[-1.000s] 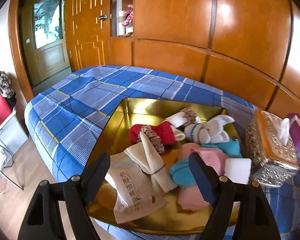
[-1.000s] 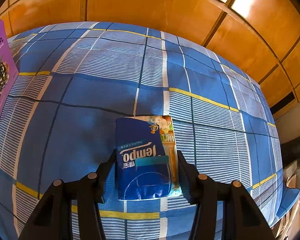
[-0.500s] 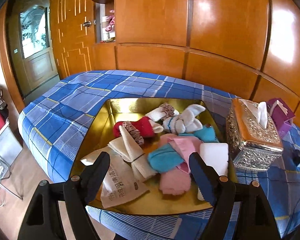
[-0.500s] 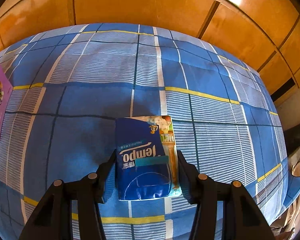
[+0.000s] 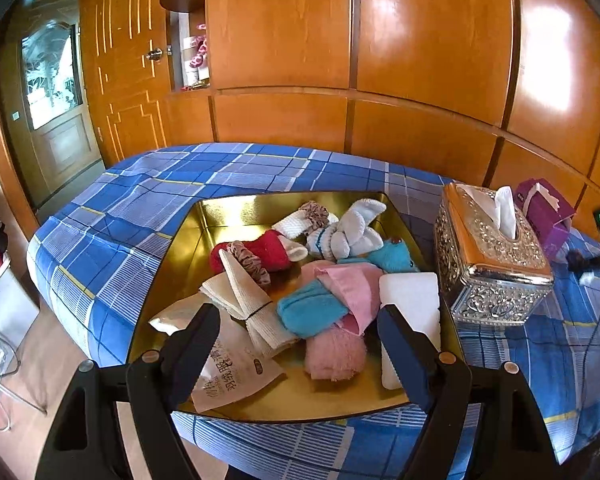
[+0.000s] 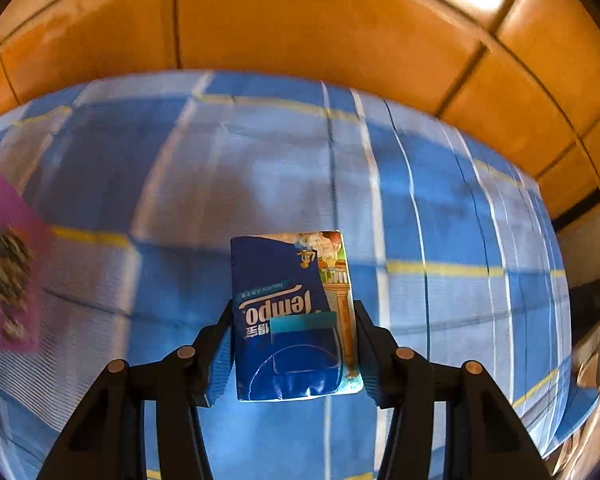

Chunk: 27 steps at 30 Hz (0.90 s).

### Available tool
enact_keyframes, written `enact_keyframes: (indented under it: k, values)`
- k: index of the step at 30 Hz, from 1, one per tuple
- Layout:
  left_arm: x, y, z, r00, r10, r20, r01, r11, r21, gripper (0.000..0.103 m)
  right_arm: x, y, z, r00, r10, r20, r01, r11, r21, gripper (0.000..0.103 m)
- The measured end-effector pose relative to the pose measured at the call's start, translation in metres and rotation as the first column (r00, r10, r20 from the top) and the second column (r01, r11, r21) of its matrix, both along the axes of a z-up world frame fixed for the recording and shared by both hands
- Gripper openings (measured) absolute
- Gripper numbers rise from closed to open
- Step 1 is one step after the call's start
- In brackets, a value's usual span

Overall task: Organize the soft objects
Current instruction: 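Carry the blue Tempo tissue pack with the right tool into the gold tray and release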

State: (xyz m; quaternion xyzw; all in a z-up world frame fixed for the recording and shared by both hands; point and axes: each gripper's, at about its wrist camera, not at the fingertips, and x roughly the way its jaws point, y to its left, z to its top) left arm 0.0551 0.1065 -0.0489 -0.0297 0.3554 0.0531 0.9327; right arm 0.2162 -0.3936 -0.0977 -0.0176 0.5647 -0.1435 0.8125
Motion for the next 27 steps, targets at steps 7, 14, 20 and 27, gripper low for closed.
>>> enact_keyframes:
  k: [7,14,20,27]
  values:
    - [0.0,0.0,-0.003,1.0,-0.016,-0.006,0.016,1.0,-0.003,0.082,0.05,0.053,0.065,0.986,0.153,0.073,-0.15,0.987,-0.05,0.053]
    - [-0.001,-0.002,-0.005,0.999,-0.031,-0.006,0.031,1.0,-0.002,0.082,0.087,0.135,0.123,0.922,0.356,0.151,-0.343,0.933,-0.106,0.053]
    - [-0.002,-0.002,-0.006,0.999,-0.036,-0.009,0.036,0.999,-0.004,0.082,0.088,0.226,0.14,0.819,0.545,0.178,-0.53,0.838,-0.128,0.053]
    - [-0.002,-0.001,-0.007,0.999,-0.033,-0.009,0.033,0.999,-0.006,0.082,0.064,0.294,0.138,0.704,0.688,0.176,-0.674,0.725,-0.138,0.053]
